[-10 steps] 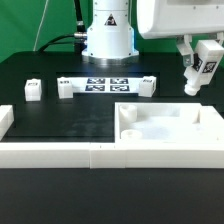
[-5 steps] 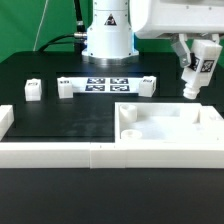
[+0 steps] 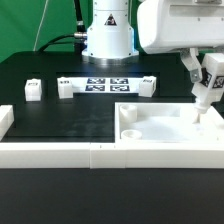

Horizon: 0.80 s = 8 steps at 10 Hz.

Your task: Assemble one leg

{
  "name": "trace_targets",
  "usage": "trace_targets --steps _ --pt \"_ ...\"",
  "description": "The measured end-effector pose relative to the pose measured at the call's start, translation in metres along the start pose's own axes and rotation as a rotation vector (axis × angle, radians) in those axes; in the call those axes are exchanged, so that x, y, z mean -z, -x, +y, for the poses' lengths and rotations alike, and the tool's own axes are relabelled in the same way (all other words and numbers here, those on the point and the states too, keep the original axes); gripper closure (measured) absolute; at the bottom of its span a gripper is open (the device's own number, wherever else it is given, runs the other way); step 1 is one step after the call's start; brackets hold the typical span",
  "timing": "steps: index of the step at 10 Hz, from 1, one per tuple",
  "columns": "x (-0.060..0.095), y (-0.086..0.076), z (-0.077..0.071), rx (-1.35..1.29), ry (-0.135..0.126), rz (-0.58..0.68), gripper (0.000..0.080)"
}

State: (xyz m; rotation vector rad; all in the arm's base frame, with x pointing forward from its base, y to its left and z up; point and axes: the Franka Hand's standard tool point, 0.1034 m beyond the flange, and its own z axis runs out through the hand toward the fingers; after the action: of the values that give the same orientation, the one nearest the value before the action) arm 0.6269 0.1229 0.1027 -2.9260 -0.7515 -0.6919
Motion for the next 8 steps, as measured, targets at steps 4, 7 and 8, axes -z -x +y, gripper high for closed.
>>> trace_targets --steps 4,7,8 --pt "-0.019 0.006 0.000 -0.008 -0.008 -0.010 0.0512" --pt "-0.025 0.004 0.003 -0.014 0.000 0.016 0.0512" --pt "-0.026 0.003 0.003 -0.014 0.000 0.017 0.0512"
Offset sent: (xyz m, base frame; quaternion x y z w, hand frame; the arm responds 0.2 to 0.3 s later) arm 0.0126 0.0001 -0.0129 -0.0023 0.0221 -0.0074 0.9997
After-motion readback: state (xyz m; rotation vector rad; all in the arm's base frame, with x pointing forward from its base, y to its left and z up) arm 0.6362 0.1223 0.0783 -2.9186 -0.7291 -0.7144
